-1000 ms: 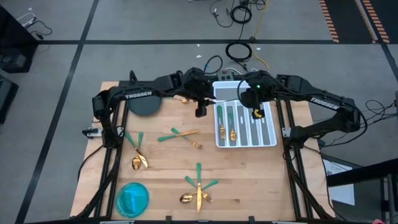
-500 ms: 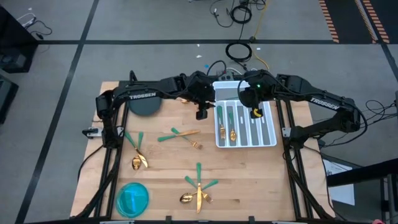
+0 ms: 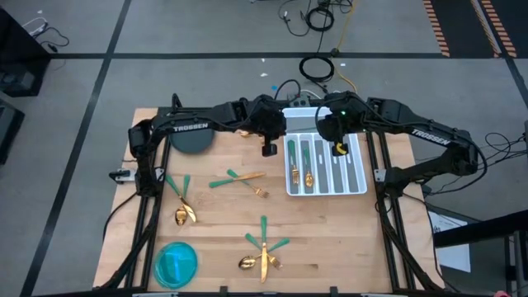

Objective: Sort silverware
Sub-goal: Put the green knife into the white silverware organizer

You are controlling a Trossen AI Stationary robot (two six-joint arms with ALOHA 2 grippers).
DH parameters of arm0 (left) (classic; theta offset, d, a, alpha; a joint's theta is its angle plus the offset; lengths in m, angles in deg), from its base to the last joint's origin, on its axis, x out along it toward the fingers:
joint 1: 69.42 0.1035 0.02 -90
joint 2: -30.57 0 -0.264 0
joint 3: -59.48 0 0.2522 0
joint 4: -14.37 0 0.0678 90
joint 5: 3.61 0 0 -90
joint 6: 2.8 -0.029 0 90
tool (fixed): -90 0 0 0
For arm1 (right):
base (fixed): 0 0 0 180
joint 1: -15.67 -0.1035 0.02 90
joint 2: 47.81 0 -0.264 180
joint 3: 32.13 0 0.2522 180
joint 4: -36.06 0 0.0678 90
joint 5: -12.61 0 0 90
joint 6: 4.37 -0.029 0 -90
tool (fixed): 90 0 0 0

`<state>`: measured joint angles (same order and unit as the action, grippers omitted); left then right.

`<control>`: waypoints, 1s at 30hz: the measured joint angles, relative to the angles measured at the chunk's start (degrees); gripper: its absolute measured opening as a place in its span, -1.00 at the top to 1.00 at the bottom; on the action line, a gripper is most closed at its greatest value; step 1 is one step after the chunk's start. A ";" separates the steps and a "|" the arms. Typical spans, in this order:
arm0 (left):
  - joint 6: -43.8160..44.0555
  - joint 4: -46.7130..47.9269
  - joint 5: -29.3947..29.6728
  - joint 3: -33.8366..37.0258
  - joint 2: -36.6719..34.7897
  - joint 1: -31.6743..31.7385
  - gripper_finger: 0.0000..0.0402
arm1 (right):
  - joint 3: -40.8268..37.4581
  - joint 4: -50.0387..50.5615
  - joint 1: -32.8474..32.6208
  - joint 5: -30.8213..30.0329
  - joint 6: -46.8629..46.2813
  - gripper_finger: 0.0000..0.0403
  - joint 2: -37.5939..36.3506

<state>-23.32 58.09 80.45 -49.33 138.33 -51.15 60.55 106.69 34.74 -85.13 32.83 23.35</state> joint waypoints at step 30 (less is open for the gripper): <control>21.93 -17.61 -0.79 0.00 -0.02 2.40 1.00 | -0.12 -5.70 3.44 -0.85 -23.16 0.04 -11.61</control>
<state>-1.39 40.48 79.66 -49.33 138.31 -48.75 60.43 100.99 38.17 -85.98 9.68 11.74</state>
